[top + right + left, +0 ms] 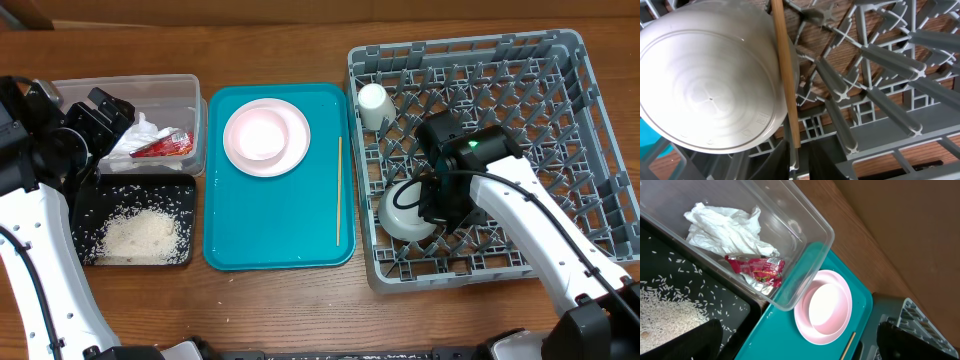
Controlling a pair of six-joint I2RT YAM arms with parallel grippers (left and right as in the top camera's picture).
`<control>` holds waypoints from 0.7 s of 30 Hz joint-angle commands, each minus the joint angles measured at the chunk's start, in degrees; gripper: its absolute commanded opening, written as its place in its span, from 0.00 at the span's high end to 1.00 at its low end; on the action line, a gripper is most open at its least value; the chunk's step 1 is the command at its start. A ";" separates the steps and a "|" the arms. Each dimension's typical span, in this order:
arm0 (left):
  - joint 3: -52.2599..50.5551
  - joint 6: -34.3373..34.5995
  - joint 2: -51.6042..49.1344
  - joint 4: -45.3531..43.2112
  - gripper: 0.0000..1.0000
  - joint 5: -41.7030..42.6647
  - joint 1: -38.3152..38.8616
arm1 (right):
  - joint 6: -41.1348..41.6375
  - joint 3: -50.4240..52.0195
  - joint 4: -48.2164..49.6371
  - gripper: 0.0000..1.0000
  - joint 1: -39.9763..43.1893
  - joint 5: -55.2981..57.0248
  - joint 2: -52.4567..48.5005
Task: Sort waste into correct bins and load items into the dishwasher
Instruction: 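Push the chopstick upright into the rack slots and open the right gripper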
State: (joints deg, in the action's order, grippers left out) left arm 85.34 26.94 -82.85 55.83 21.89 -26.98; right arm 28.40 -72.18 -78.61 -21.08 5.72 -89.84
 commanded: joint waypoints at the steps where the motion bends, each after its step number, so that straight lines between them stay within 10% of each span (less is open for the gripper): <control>1: 1.49 0.50 0.02 0.07 0.00 -0.02 0.37 | -0.11 0.74 1.11 0.79 0.15 -0.48 0.13; 21: 1.49 0.52 0.02 0.04 0.00 -0.02 0.37 | -0.35 -2.34 0.63 0.96 0.22 3.45 0.13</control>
State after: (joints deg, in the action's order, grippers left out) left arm 85.34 26.94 -82.85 55.83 21.89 -26.98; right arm 27.35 -70.30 -77.03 -21.10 6.90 -89.86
